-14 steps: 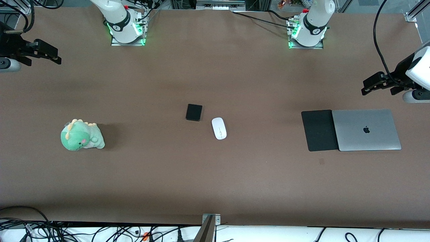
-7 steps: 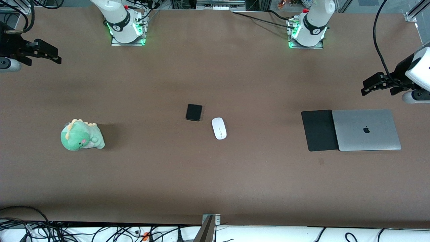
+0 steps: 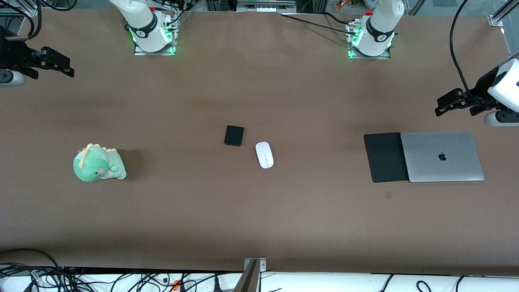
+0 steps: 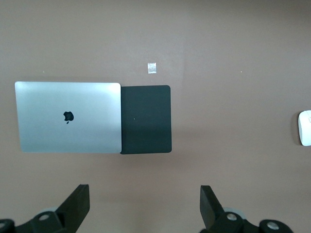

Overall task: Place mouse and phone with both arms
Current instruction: 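Reach the left gripper over the white mouse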

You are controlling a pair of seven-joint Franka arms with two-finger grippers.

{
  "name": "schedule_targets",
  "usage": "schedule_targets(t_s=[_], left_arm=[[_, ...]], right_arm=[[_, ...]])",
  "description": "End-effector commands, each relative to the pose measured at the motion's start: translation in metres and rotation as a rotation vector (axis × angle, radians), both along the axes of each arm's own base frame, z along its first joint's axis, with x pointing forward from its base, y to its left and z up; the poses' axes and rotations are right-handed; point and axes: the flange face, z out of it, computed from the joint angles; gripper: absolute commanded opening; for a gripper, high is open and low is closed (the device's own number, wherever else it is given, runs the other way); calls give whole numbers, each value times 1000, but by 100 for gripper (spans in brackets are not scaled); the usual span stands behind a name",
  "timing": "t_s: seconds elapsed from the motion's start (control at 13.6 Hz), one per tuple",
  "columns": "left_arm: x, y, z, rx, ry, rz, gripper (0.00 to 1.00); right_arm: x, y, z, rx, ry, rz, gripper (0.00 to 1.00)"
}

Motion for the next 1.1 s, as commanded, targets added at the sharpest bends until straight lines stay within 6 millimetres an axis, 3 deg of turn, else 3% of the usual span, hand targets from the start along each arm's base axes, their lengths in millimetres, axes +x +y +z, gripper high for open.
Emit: schedule_targets(t_s=[0.0, 0.51, 0.66, 1.03], left_arm=[[14, -28, -20, -17, 38, 58, 100], [53, -137, -90, -85, 75, 162, 100], [58, -193, -119, -93, 66, 178, 100], [55, -299, -190, -126, 25, 217, 100]], right_arm=[[-6, 0, 9, -11, 0, 0, 100], [-7, 3, 8, -11, 8, 6, 100], [-7, 3, 8, -11, 8, 6, 100], [-5, 3, 2, -13, 17, 6, 100]])
